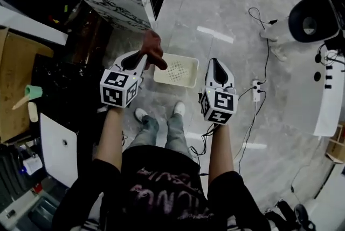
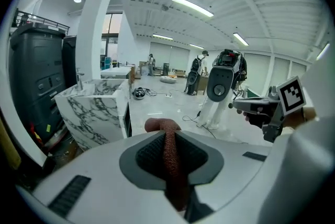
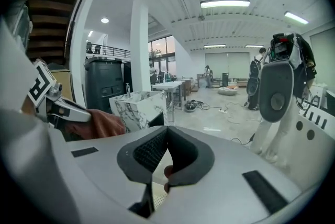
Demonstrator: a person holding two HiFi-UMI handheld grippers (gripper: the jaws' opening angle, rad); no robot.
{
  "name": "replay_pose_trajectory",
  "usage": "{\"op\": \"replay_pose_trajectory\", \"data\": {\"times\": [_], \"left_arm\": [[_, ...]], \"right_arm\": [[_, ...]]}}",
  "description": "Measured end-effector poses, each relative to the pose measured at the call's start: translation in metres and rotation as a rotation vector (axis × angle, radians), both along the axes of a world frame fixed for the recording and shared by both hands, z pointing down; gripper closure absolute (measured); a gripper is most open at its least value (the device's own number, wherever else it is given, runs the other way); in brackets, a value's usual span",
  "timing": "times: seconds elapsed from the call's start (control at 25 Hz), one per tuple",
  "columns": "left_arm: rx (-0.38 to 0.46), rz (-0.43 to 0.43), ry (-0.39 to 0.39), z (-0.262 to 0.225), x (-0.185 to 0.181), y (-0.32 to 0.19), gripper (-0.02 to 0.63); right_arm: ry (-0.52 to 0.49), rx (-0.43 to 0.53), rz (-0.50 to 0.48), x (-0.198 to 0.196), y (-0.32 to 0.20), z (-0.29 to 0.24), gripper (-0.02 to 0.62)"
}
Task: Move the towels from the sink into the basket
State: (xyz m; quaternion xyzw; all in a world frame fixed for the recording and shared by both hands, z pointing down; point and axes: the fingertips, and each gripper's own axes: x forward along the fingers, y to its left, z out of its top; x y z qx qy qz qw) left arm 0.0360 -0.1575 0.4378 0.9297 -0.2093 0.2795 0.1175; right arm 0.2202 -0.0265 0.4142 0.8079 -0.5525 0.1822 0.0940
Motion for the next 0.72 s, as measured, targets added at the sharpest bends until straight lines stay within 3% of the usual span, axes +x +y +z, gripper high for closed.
{"op": "replay_pose_trajectory", "data": {"times": [0.32, 0.72], "left_arm": [[-0.061, 0.080, -0.020, 0.057, 0.071, 0.016, 0.545], [-0.177, 0.075, -0.111, 0.186, 0.092, 0.014, 0.545]], "right_arm": [[-0.029, -0.035, 0.054, 0.052, 0.014, 0.041, 0.580], [-0.138, -0.113, 0.040, 0.059, -0.006, 0.161, 0.580]]}}
